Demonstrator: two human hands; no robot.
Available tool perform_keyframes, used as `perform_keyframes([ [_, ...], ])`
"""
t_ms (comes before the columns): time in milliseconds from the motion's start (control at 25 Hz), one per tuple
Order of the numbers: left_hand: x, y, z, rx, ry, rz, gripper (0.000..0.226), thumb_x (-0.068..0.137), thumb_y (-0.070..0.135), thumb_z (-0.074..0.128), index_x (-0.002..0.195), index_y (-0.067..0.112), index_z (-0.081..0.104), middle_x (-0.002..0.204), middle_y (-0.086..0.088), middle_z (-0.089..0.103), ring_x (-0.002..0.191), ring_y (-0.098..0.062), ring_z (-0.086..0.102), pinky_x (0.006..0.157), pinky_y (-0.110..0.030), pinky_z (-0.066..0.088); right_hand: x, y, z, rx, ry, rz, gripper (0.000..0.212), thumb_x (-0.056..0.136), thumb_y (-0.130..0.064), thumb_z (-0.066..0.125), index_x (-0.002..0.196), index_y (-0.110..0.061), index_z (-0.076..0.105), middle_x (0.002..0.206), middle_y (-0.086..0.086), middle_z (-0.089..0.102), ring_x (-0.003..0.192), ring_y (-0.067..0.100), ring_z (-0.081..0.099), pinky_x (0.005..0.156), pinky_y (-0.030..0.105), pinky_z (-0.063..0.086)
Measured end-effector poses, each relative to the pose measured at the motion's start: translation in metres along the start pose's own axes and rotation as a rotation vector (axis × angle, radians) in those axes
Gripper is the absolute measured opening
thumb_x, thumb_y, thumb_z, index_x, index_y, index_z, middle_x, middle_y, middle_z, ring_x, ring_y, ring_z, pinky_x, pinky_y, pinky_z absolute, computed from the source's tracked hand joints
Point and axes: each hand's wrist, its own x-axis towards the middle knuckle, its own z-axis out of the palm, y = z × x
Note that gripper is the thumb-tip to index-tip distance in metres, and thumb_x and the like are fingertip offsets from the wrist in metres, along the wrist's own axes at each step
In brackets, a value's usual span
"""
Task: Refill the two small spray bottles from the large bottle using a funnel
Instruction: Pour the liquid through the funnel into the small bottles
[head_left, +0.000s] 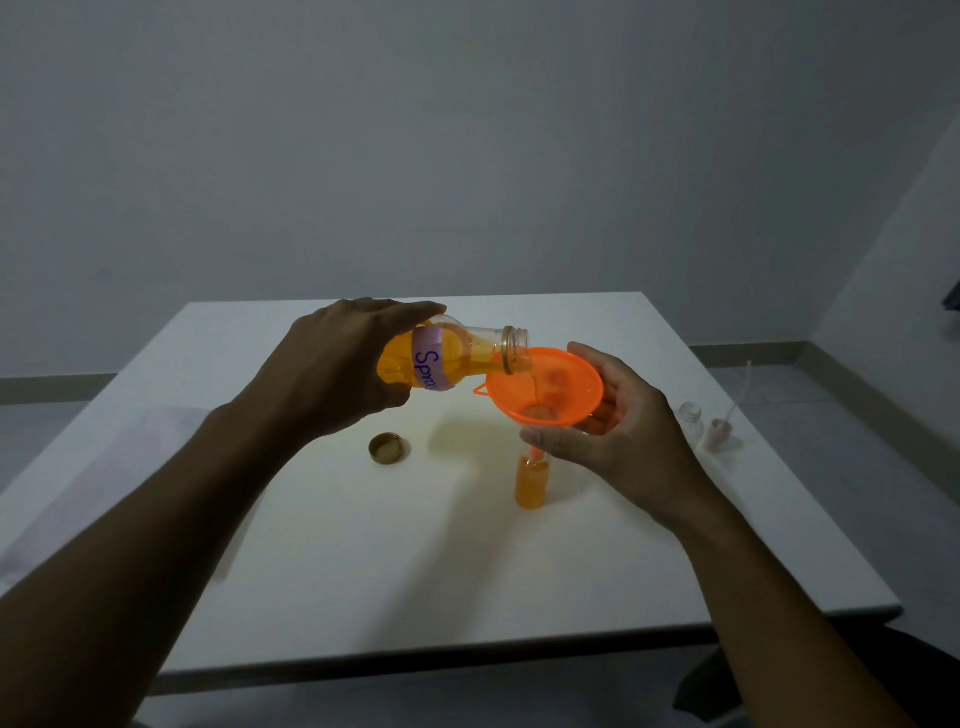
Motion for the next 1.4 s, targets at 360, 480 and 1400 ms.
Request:
perform_keyframes([
  [360, -0.002, -0.001, 0.001, -0.058, 0.010, -0.014, 0.085, 0.061, 0.022, 0.086, 0.137, 0.026, 0.048, 0.122, -0.004, 0.066, 0.100, -0.030, 0.064, 0.076, -0.042, 0.056, 0.000, -0.001, -0.001, 0.009, 0.000, -0.003, 0.102, 0.059, -0.044, 0.086, 0.148, -0.026, 0.040, 0.141, -0.007, 0.051, 0.124, 0.014, 0.055, 0.095, 0.032, 0.057],
  [480, -0.004, 0.000, 0.005, -0.171, 0.014, -0.022, 0.083, 0.062, 0.022, 0.088, 0.136, 0.022, 0.050, 0.119, -0.005, 0.067, 0.098, -0.027, 0.065, 0.076, -0.043, 0.057, 0.000, -0.002, -0.002, 0.028, 0.007, -0.001, 0.104, 0.058, -0.045, 0.087, 0.148, -0.025, 0.039, 0.142, -0.006, 0.051, 0.125, 0.016, 0.055, 0.098, 0.038, 0.056],
  [1400, -0.013, 0.015, 0.007, -0.353, 0.080, -0.163, 0.077, 0.064, 0.020, 0.088, 0.132, 0.014, 0.054, 0.113, -0.008, 0.069, 0.091, -0.018, 0.064, 0.073, -0.022, 0.044, 0.002, -0.009, -0.005, 0.119, 0.077, -0.007, 0.101, 0.058, -0.048, 0.084, 0.147, -0.029, 0.041, 0.137, -0.013, 0.052, 0.118, 0.004, 0.056, 0.084, 0.018, 0.056],
])
